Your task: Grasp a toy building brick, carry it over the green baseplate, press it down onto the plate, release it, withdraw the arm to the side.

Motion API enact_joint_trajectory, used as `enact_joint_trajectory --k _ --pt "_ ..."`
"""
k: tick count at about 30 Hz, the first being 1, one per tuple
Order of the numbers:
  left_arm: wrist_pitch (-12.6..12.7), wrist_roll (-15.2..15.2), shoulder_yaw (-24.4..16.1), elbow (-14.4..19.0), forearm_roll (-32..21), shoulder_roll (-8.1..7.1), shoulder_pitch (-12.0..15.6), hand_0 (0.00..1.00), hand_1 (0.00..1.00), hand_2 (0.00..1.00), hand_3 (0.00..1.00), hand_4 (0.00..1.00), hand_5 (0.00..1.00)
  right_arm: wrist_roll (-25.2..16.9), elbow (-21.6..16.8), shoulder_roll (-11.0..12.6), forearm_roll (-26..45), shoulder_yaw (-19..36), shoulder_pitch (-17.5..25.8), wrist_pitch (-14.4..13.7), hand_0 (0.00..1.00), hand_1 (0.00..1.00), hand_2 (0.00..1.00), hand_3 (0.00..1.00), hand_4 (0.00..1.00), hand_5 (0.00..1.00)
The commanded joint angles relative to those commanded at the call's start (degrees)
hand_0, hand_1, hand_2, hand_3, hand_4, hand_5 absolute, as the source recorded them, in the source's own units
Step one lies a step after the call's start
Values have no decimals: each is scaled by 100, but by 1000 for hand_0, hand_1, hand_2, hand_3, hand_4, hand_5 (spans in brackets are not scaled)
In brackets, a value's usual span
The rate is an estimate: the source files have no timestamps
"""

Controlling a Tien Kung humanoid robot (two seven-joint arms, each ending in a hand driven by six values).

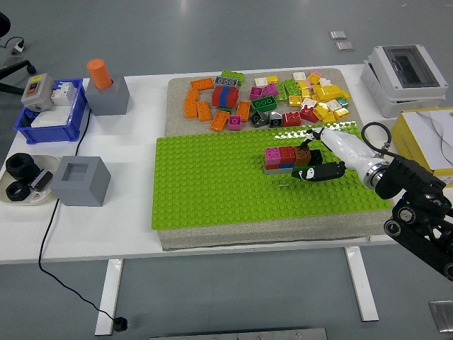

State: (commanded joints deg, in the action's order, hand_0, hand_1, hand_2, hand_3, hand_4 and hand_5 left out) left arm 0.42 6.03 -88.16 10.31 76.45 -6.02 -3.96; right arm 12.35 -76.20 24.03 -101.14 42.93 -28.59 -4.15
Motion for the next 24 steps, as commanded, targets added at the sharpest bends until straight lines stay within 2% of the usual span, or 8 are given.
enact_joint_trajectory --k 24 --pt "-5 3 11 0 4 -2 -6 635 624 592 588 635 184 -36 275 -105 216 -81 -79 -4 863 859 914 645 922 470"
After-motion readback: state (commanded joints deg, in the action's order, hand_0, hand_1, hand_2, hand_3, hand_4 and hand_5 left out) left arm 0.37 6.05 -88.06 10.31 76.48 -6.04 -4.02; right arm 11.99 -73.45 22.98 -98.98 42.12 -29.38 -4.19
